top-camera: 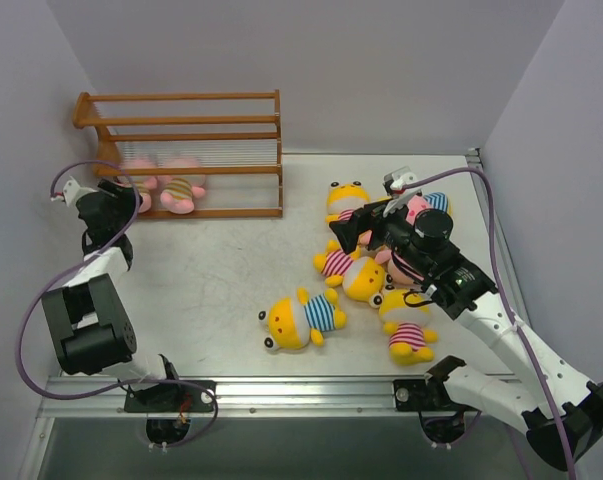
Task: Place and organize the stuffed toys onto the shelf
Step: Place the stuffed toy onto shelf
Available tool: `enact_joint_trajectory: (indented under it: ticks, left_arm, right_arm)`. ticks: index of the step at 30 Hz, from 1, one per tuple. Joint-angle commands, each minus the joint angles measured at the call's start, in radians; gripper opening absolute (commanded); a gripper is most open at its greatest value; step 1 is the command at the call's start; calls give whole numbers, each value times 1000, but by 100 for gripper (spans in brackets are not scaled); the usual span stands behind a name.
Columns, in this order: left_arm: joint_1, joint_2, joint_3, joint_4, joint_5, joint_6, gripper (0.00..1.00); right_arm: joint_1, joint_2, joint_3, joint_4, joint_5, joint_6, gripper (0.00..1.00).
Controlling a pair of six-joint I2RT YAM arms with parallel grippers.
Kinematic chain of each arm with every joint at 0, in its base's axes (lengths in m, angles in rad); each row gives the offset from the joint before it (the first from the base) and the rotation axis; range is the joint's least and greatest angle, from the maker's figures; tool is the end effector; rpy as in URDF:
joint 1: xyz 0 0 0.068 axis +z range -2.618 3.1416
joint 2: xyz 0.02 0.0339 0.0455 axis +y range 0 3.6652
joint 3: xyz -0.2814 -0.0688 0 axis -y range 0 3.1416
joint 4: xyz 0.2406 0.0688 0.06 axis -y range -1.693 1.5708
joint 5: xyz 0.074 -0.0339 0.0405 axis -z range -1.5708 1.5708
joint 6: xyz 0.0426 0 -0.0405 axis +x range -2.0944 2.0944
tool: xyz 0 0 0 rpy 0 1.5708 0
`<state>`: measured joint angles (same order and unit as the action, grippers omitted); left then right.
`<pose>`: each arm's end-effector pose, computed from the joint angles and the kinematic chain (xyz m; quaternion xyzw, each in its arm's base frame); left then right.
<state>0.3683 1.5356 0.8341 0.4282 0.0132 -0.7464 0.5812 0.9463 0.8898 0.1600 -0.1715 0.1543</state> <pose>0.3220 0.1236 0.2538 -0.4181 0.6783 -0.1187 0.5924 0.1752 0.1238 0.4001 -0.2035 0.6385 0.3196 0.6699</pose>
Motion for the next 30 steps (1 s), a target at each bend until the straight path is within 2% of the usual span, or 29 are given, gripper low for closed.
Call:
enact_joint_trajectory:
  ticks: [1,4,12,30]
  left_arm:
    - [-89,-66,-9,4,-90,128,70]
    - [-158,-62,2,-8,-127,223,68]
    - [-249,20,94,-42,-145,370,65]
    - [-276,173,158,-19,-164,478,59]
  right_arm:
    - [2,-15,28,41,-19,-10,98]
    - [0,-20,26,42,-19,-10,98]
    - [2,-30,20,44,-17,-12,98]
    - [3,-18,21,36,-13,-16,98]
